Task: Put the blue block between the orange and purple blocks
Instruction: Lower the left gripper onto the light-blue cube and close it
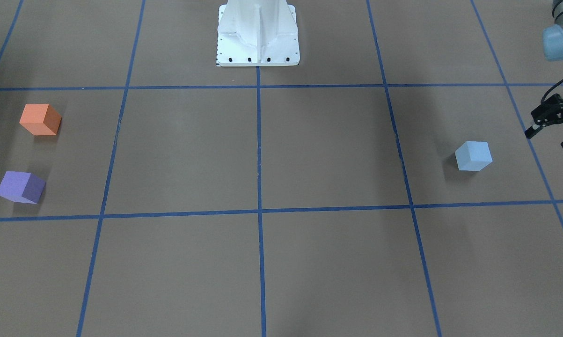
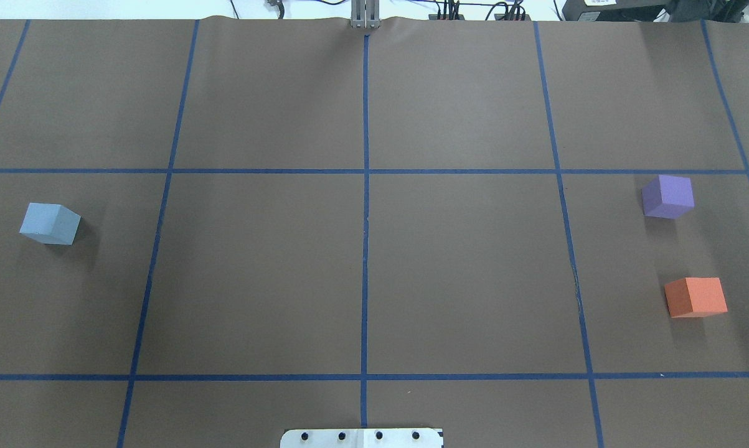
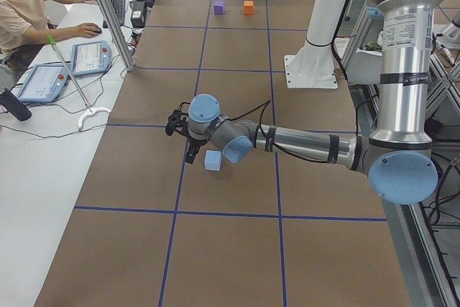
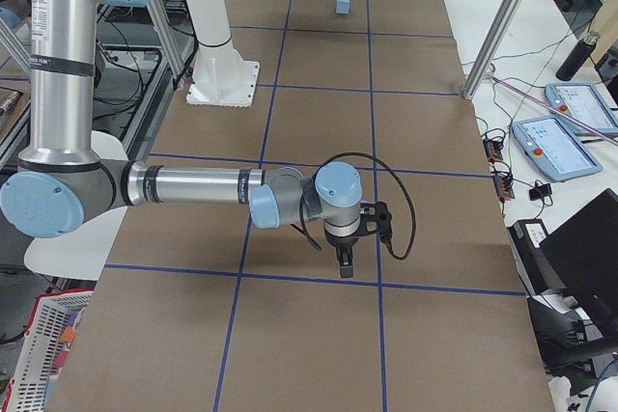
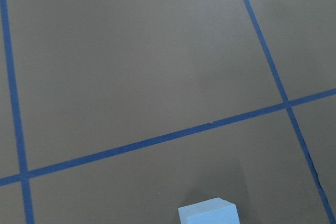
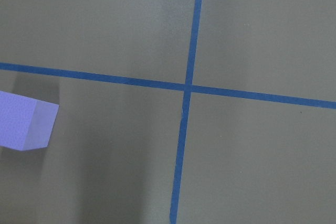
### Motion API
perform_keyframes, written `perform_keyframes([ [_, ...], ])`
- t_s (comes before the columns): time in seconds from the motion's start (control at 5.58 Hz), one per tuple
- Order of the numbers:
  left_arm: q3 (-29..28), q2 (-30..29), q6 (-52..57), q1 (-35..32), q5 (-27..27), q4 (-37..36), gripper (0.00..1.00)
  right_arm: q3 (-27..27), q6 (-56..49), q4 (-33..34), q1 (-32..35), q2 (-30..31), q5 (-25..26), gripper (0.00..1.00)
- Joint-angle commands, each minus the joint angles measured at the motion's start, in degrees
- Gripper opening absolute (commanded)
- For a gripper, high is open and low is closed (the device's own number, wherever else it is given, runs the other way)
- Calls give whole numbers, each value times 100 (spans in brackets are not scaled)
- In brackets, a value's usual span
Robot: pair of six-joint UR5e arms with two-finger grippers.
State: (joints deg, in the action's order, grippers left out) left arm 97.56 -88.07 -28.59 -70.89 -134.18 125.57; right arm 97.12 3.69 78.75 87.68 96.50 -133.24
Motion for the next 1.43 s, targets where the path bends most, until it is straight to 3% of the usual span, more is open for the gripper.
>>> perform_keyframes([
  [0.0,-44,0,-864,792,732,152,100,0,0,-1,4,0,9,100],
  [0.54,-342,9,-1052,1375,1490,109,100,0,0,8,4,0,0,100],
  [1.25,-343,9,-1270,1621,1526,117,98,-61,0,8,4,0,0,100],
])
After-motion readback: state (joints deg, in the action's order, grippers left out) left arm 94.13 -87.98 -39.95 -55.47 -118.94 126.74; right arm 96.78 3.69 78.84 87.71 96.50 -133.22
